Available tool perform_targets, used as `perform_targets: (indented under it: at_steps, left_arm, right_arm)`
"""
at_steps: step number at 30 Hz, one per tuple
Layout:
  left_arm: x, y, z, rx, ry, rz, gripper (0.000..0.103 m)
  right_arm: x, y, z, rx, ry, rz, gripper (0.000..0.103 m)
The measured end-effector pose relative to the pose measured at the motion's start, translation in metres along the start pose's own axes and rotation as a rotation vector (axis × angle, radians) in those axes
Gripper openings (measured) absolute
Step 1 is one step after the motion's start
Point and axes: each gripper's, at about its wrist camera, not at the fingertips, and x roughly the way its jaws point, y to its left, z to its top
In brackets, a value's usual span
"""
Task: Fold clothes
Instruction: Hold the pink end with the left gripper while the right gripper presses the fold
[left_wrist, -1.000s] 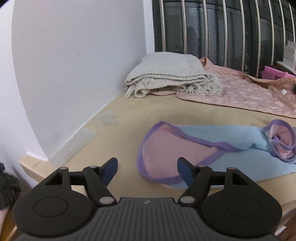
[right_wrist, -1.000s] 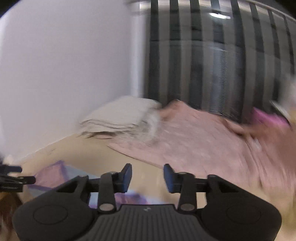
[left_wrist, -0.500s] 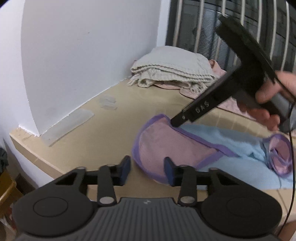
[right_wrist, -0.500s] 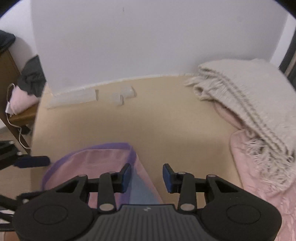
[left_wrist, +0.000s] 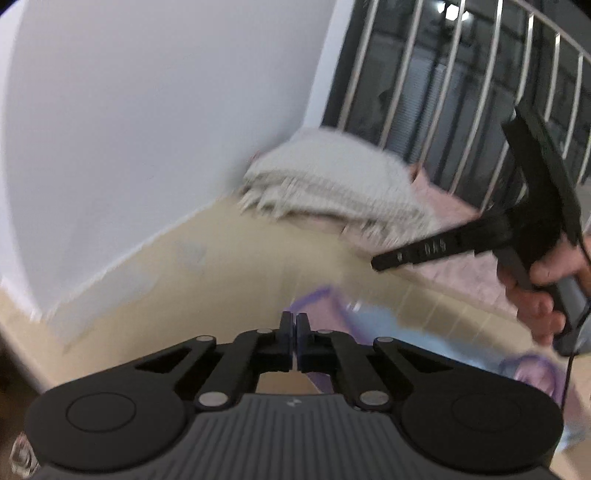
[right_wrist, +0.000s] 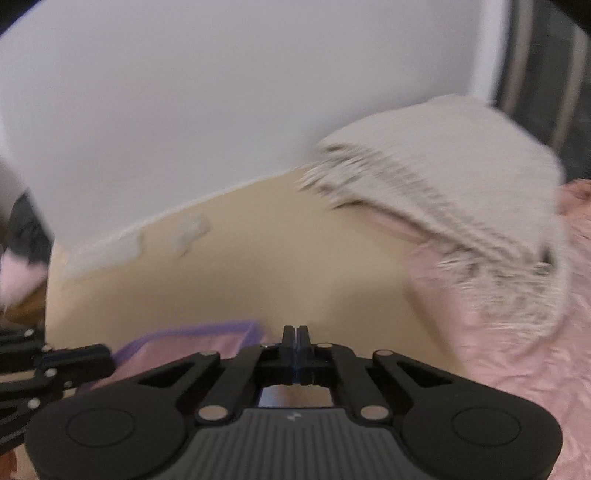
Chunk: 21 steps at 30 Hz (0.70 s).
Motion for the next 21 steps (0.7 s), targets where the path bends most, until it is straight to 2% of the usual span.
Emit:
perform_targets:
  at_steps: [3,6,7,8,9,10,12,15,18,20,21]
  left_arm:
    - [0.006,-0.016,0.023,0.030,-0.024,-0.043,0.001]
    - [0.008,-0.022,0.033,0.037,-0.031,-0.044,0.001]
    - [0.007,-0.021,0.031,0.036,-0.025,-0.035,0.001]
    - [0.005,-0.018,0.026,0.029,-0.012,-0.022,0.001]
    - [0.004,-0.015,0.021,0.022,0.002,-0.009,0.001]
    - [0.006,-0.010,0.015,0.012,0.018,0.004,0.001]
    - [0.009,-0.001,0.004,-0.006,0.053,0.022,0.001]
    - [0.010,0.006,-0.002,-0.013,0.073,0.044,0.001]
    - [0.013,0.014,-0.003,-0.024,0.077,0.052,0.001]
    - [0.018,0.017,-0.003,-0.037,0.081,0.044,0.001]
    - [0.021,0.018,-0.002,-0.045,0.082,0.033,0.001]
  right_arm:
    - [-0.024,-0.021,0.001,0.056,-0.051,-0.048,0.000]
    - [-0.041,-0.036,-0.004,0.066,-0.072,-0.025,0.001]
    - [-0.040,-0.037,-0.007,0.051,-0.050,0.015,0.006]
    - [-0.035,-0.036,-0.009,0.036,-0.023,0.061,0.007]
    - [-0.028,-0.031,-0.011,0.011,-0.008,0.088,0.014]
    - [-0.021,-0.025,-0.013,-0.016,0.006,0.112,0.026]
    - [-0.004,-0.012,-0.015,-0.065,0.029,0.150,0.029]
    - [0.024,0.009,-0.009,-0.115,0.076,0.187,0.029]
    - [0.041,0.016,-0.006,-0.111,0.106,0.193,0.028]
    - [0.041,0.014,-0.006,-0.079,0.100,0.181,0.002]
    - [0.040,0.012,-0.006,-0.056,0.101,0.164,0.002]
